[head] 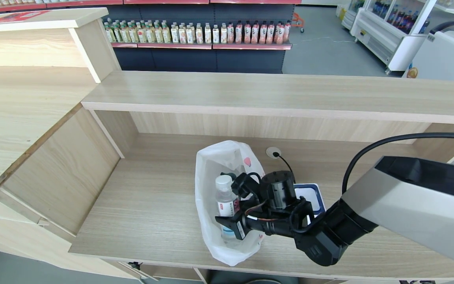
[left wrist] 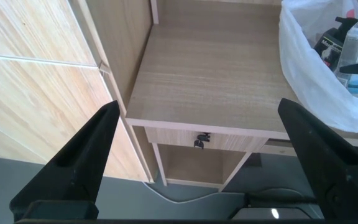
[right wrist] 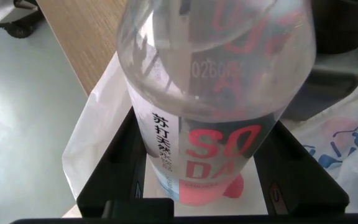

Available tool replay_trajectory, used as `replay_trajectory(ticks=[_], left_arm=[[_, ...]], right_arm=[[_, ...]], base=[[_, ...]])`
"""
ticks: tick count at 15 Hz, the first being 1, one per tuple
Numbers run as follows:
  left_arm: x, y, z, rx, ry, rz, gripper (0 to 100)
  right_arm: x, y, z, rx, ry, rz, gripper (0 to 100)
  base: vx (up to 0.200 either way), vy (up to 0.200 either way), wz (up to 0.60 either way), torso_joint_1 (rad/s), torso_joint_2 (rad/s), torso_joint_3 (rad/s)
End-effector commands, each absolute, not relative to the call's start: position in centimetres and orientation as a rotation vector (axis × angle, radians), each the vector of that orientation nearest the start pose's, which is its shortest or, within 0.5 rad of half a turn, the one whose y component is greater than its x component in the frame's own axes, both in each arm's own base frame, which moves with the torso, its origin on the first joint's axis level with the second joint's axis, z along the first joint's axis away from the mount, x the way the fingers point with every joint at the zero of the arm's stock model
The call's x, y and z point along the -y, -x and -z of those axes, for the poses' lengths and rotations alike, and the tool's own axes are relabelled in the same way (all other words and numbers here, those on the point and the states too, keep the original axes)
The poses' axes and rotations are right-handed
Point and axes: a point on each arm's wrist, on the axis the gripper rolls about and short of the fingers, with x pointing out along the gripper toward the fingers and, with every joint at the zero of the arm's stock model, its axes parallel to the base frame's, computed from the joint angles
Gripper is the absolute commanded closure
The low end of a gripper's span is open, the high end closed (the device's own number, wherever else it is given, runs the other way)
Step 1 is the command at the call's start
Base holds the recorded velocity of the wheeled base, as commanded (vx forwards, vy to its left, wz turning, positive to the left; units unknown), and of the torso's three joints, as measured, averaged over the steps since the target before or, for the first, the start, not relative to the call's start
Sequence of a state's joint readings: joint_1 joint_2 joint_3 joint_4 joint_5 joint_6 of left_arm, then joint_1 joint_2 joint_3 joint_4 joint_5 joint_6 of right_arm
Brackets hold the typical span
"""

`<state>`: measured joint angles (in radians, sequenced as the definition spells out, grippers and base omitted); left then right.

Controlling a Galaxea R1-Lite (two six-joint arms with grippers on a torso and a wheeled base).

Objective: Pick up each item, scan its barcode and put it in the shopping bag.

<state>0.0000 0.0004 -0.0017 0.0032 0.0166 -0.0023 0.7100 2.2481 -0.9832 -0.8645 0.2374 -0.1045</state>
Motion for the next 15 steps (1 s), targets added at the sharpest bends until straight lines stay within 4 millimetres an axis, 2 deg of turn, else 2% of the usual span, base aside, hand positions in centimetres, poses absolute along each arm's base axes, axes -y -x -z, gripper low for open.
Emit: replay_trajectory(ticks=[1,6,15], left_arm=[[0.0,2.3,-7.6,-0.002,0.003,-0.017,0],[0.0,2.3,-7.6,-0.002,0.003,-0.017,0],[0.0,2.3,-7.6,-0.002,0.003,-0.017,0]], right_arm=[[-27.1,-30.7,-4.5,-0.353,0.207,-0.959,100],[-27.7,-31.1,-4.9,-0.251,0.242,-0.973,100],[-27.8,-31.4,-2.4,-0.125,0.318,-0.98,100]], base=[[0.0,0.0,0.0,0.0,0.0,0.0],[0.0,0.0,0.0,0.0,0.0,0.0],[0.0,0.0,0.0,0.0,0.0,0.0]])
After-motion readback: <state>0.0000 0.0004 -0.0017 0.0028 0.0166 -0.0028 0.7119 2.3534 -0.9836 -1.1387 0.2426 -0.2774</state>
